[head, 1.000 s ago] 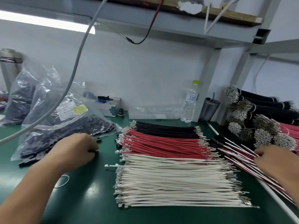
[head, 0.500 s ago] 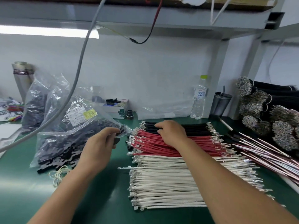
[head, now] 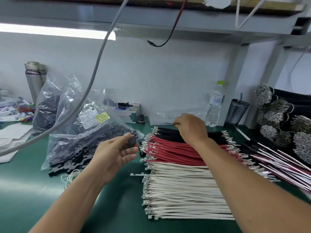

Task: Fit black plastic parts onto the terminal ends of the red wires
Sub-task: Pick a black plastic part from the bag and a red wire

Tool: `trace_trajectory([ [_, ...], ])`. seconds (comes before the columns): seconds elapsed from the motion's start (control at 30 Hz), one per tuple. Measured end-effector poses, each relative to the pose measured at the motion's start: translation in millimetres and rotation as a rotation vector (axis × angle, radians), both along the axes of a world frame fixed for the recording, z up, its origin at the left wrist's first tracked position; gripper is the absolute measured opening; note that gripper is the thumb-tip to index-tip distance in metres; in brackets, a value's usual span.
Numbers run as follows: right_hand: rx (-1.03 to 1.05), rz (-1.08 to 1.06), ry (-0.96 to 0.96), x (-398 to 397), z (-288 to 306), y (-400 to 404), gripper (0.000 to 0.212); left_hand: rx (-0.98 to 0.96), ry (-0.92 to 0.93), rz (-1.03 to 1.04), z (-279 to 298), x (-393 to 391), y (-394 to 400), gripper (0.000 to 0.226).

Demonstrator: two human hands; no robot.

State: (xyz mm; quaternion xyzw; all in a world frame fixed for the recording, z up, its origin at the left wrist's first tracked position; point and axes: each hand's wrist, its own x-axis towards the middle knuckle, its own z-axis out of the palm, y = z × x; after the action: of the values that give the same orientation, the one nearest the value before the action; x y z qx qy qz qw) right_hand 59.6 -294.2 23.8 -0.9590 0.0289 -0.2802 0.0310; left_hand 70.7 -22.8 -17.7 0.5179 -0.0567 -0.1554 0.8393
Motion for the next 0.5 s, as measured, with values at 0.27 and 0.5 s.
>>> trace_trajectory([
  [0.27, -0.217, 0.185, -0.546, -62, 29, 18, 0.021, 0.337, -0.479, 0.085, -1, -17, -11, 0.033],
  [0.5, 0.104, 0.333, -0.501, -103, -24, 55, 0.01, 0.48, -0.68, -0.039, 0, -27, -17, 0.035],
])
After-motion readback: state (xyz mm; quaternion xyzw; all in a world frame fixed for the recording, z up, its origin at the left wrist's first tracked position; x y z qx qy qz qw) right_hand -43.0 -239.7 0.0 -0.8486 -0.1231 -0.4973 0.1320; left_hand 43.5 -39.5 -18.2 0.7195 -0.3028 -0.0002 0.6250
